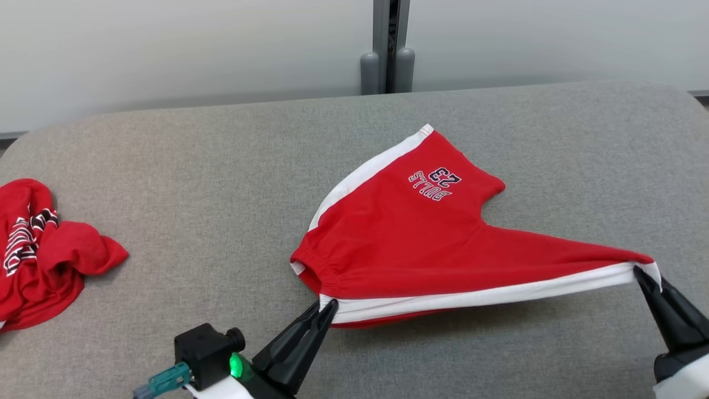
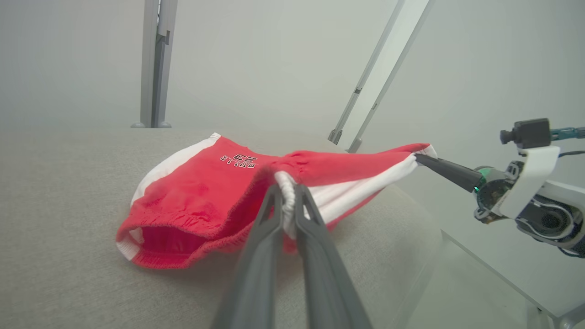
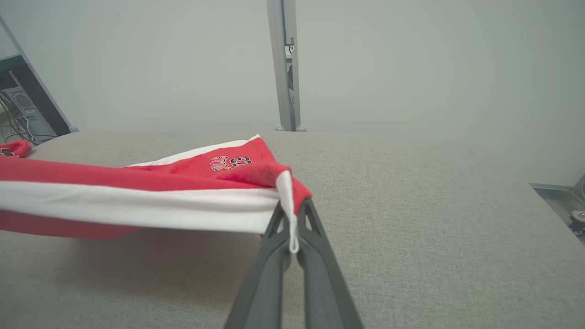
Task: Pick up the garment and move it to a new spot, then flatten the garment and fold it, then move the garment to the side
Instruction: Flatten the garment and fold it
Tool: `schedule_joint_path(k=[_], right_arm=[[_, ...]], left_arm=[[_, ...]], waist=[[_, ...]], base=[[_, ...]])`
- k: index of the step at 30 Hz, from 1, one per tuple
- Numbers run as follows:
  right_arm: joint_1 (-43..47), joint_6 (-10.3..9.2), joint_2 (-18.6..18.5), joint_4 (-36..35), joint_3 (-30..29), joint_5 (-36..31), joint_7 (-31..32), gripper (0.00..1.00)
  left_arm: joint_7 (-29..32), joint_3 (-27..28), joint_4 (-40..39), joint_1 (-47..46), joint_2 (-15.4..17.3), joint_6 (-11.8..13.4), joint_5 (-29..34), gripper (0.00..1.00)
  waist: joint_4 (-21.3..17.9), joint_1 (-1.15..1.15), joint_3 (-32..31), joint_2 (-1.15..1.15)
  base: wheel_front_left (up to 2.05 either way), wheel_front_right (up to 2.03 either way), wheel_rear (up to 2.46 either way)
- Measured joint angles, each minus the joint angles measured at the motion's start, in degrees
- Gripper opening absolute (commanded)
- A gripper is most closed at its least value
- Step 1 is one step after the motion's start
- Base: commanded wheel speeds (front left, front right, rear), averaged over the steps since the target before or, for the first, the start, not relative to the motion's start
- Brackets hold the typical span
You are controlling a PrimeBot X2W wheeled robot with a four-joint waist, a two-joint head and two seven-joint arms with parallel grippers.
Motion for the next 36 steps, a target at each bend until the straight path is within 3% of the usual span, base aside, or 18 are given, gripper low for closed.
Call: schedule_joint_path(k=[5,13,21,36], right_arm=[[-6.0,-0.02,4.4,1.5,-1.8,-3.6,6.5,0.0],[-25.4,-0.03,6.6,15.4,1.1,-6.2,13.0,0.0],[-40.7,-0.02,6.2,30.1,7.1,-7.0,11.8,0.0],[-60.1,0.05,7.1,48.5,18.9,-8.3,4.4,0.0]], left_arm=[[2.0,-1.0,1.9,-2.3,-2.7,-0.1,-2.8,0.0],[0.3,-3.7,11.8,-14.2,-9.3,-1.5,-6.3,0.0],[-4.0,-1.9,18.7,-19.0,-14.2,-1.7,-11.6,0.0],[-7.5,-2.0,25.9,-26.6,-17.5,-1.4,-12.5,0.0]], waist=[[0.8,0.0,2.0,0.0],[4.5,0.0,6.6,0.0],[9.5,0.0,11.3,0.0],[15.4,0.0,20.0,0.0]], base=[[0.0,0.0,0.0],[0.0,0.0,0.0],[0.0,0.0,0.0],[0.0,0.0,0.0]])
